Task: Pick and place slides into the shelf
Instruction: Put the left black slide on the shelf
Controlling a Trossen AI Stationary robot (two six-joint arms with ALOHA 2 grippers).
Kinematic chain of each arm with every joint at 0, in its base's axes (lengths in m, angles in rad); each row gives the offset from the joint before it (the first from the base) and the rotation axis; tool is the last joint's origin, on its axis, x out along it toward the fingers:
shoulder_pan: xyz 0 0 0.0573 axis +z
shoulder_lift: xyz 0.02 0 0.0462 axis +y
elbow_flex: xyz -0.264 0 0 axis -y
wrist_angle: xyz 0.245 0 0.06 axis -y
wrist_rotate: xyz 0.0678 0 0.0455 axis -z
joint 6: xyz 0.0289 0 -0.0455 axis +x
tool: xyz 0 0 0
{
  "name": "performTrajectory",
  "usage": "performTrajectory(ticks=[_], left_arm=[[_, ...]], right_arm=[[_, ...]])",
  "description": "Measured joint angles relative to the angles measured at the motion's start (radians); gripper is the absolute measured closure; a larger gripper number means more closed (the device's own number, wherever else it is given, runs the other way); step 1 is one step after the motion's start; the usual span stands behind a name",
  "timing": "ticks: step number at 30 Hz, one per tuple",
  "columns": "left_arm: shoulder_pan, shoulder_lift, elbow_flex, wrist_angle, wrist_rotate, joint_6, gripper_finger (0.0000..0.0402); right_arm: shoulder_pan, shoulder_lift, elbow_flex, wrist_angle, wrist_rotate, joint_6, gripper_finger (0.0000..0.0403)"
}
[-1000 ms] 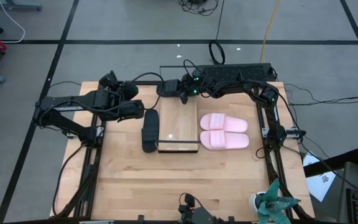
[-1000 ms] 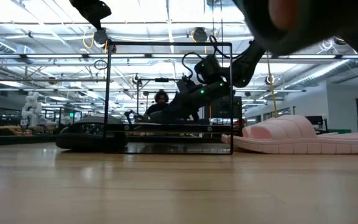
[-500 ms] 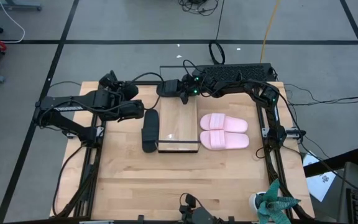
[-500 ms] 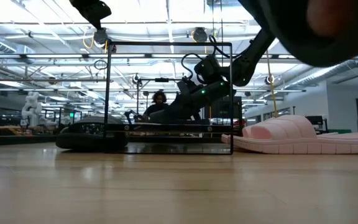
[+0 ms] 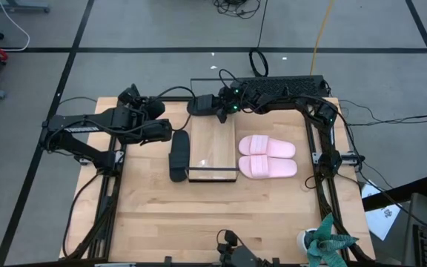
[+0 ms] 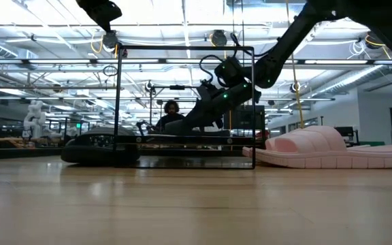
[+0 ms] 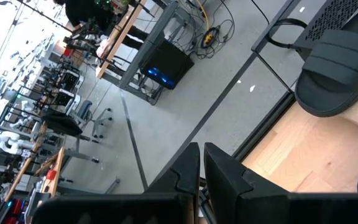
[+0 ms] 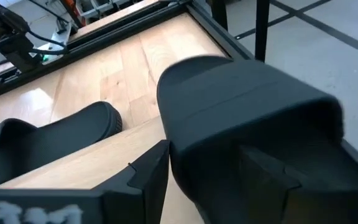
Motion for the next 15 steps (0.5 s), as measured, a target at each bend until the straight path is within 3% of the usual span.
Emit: performTrajectory(ticks=[15], left_arm=[[0.0, 0.0, 0.0, 0.0, 0.002, 0.0, 0.0371]], right_arm=[[-0.006, -0.025, 0.001, -0.033, 0.021, -0.008, 0.0241]])
